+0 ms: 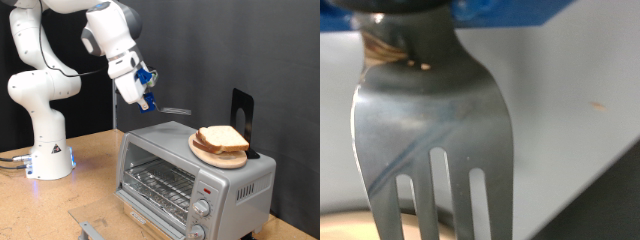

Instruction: Make a piece of toast with the oven

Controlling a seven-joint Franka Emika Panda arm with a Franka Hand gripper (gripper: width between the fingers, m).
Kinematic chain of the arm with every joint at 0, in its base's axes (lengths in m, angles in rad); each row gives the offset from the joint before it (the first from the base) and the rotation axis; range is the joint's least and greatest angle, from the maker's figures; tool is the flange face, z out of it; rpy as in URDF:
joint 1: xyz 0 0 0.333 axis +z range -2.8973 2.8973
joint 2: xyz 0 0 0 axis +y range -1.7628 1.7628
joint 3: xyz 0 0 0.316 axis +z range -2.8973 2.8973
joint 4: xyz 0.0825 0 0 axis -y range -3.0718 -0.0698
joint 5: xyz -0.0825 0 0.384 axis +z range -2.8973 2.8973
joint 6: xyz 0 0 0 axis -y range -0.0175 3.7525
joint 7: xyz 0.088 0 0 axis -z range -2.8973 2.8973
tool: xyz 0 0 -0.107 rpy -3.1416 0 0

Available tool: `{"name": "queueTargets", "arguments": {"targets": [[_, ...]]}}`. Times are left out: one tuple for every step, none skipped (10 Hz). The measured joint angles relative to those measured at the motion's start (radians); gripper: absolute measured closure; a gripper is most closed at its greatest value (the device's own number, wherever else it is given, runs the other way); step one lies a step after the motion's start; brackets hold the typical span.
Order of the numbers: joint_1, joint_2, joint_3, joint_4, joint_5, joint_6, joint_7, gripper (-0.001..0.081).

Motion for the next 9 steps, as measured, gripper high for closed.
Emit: {"name": "queueTargets", "arguments": {"targets": [[-0.028, 0.001, -0.022, 0.000, -0.017, -0.001, -0.008, 0.0321], [-0.058, 0.005, -0.040, 0.002, -0.030, -0.002, -0.009, 0.0321], [-0.087, 0.016, -0.054, 0.010, -0.040, 0.004, -0.009, 0.0321], [-0.114, 0.037, -0.063, 0.023, -0.055, 0.008, -0.008, 0.0321], [-0.137, 0.066, -0.070, 0.044, -0.074, 0.008, -0.008, 0.0321], [-0.150, 0.101, -0.080, 0.070, -0.082, 0.008, -0.015, 0.0321], [-0.153, 0.136, -0.093, 0.096, -0.082, 0.007, -0.035, 0.0321], [-0.153, 0.166, -0.107, 0.121, -0.082, 0.001, -0.059, 0.0321], [-0.152, 0.189, -0.119, 0.144, -0.080, -0.018, -0.090, 0.0321]]}}
